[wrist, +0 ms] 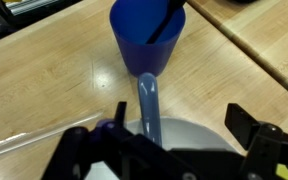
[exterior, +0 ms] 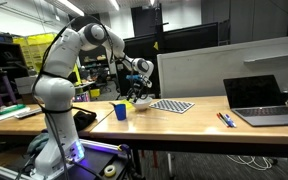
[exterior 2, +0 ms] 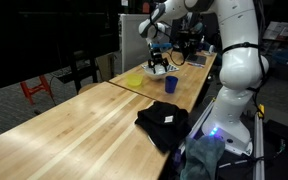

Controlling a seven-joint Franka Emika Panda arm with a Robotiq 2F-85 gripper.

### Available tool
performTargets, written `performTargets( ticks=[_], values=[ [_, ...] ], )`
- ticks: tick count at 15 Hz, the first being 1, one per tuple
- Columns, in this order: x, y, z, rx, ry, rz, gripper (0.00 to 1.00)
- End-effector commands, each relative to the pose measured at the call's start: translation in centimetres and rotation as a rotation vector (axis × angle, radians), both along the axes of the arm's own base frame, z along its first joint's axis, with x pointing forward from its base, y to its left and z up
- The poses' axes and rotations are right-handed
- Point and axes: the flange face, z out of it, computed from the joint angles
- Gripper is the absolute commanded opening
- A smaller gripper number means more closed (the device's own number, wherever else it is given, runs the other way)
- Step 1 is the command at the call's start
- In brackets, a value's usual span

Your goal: Pick up the gray fork and put it on the table

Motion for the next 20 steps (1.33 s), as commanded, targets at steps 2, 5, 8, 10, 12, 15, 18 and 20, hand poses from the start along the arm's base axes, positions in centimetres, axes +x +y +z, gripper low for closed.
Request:
performTargets(
  ticks=[2,5,8,10,12,15,18,20],
  values=[
    [-0.1,-1.6,0.7,-0.005,0.059,-0.028,1.00],
    [-0.6,-2.0,0.6,-0.006,0.089,-0.047,1.00],
    [-1.0,-1.9,-0.1,0.002,0.101,-0.056,1.00],
    [-1.3,-1.8,-0.8,0.010,0.111,-0.058,1.00],
    [-1.6,-1.6,-1.5,0.013,0.124,-0.062,1.00],
    [-2.3,-1.4,-2.3,0.021,0.144,-0.067,1.00],
    [-3.2,-1.3,-3.2,0.020,0.164,-0.075,0.74],
    [-3.6,-1.1,-3.6,0.023,0.176,-0.079,0.61]
  ],
)
